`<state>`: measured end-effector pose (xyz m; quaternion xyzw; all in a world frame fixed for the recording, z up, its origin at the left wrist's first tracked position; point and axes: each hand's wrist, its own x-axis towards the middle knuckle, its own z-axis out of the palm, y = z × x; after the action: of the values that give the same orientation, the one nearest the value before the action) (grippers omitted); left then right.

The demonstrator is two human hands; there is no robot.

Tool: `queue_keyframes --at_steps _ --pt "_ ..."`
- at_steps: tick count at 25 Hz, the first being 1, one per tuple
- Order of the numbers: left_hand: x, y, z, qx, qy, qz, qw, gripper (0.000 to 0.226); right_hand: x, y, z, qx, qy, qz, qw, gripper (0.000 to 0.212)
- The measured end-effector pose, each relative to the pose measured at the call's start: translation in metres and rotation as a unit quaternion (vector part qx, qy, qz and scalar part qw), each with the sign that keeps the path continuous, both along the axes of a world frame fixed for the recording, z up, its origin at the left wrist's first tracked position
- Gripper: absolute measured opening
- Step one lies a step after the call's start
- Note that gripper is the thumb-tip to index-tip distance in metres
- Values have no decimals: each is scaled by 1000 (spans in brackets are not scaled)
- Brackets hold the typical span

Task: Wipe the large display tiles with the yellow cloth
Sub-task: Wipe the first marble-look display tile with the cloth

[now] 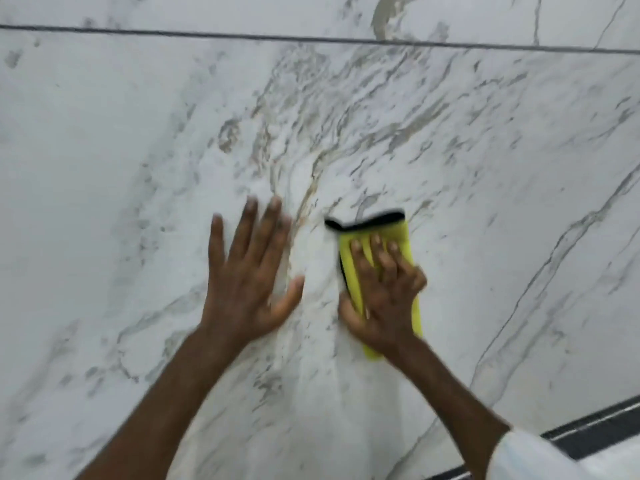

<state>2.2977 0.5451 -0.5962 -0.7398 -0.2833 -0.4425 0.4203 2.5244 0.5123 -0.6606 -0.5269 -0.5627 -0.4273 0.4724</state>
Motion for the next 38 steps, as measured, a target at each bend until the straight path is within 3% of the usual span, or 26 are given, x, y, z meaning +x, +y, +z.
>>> queue_keyframes --at_steps 3,6,9,12,14,16,21,23,28,32,35,38 --pt "-24 -6 -102 -38 35 58 997 85 -6 5 83 28 20 17 999 85" --pt "-26 -2 -131 -40 30 73 996 88 -19 8 94 66 33 7 997 82" --pt "-20 2 -131 -16 17 62 998 89 -29 9 -11 51 13 -6 999 80" --pt "-21 2 -133 -7 11 63 998 87 -40 0 -160 -39 24 -26 999 80" --pt "-22 2 -134 -5 10 68 998 88 -41 -11 -213 -76 22 -32 996 83" --pt "-20 0 -133 -8 5 68 998 87 -37 -13 -199 -79 16 -15 997 90" --pt "-21 1 -131 -13 3 84 996 84 -49 0 -58 23 71 34 997 83" --pt "-22 1 -134 -12 3 80 997 82 -54 6 -67 49 66 10 997 80" --pt "-37 -8 -191 -75 57 50 994 82 -60 -1 -282 -65 42 -22 997 76" --pt "-80 -20 -290 -107 156 81 979 82 -55 -19 -398 -160 22 -52 985 95" --pt "-103 -9 -323 -47 172 114 977 82 -58 -20 -373 -130 23 5 991 104" --pt "-97 -3 -329 -28 130 74 988 79 -75 -8 -282 -69 67 54 994 96"
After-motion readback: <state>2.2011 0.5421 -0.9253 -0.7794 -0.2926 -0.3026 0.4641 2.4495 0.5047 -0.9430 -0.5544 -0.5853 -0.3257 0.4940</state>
